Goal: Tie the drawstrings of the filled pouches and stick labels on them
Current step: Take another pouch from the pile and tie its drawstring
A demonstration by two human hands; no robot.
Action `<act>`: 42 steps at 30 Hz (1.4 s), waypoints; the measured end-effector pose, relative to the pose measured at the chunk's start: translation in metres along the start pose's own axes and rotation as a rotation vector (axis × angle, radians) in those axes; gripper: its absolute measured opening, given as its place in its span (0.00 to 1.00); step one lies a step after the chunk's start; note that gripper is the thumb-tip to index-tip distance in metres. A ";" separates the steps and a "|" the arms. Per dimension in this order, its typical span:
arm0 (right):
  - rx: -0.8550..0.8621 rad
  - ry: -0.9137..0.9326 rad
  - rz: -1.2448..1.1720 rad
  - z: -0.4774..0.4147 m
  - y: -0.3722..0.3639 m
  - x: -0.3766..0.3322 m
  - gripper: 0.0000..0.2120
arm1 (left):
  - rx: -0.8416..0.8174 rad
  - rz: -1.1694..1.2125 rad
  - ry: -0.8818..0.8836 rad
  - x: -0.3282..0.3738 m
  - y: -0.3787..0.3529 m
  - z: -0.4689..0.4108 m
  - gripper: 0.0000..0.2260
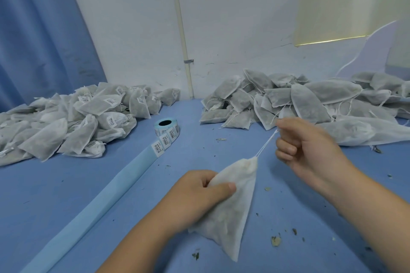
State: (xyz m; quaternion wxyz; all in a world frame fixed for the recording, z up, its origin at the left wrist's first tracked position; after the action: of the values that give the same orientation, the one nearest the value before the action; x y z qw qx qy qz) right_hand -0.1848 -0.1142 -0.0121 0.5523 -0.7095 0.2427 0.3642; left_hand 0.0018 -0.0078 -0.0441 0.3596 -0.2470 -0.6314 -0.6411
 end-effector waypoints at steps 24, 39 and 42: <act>-0.542 0.440 1.045 0.043 -0.039 0.040 0.11 | -0.058 0.880 -0.009 -0.012 -0.007 -0.018 0.17; -0.348 0.054 0.632 0.046 -0.042 0.068 0.13 | 0.439 1.239 0.287 -0.062 0.070 -0.022 0.05; -0.439 0.007 0.789 0.040 -0.056 0.088 0.11 | 0.585 1.382 0.293 -0.091 0.092 -0.019 0.05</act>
State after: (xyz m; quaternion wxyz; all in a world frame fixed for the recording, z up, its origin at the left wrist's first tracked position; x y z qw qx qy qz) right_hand -0.0989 -0.0556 -0.0522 0.2068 -0.6642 0.4139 0.5873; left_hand 0.1324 -0.0082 -0.0576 0.8099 -0.3930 -0.4231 -0.1032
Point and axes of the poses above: each hand's wrist, its own z-axis away from the middle knuckle, its own y-axis out of the back of the hand, x = y × z, the point moved 4 cm from there along -z, towards the middle knuckle, and after that the axes turned 10 degrees about -z, right-handed, at the moved point
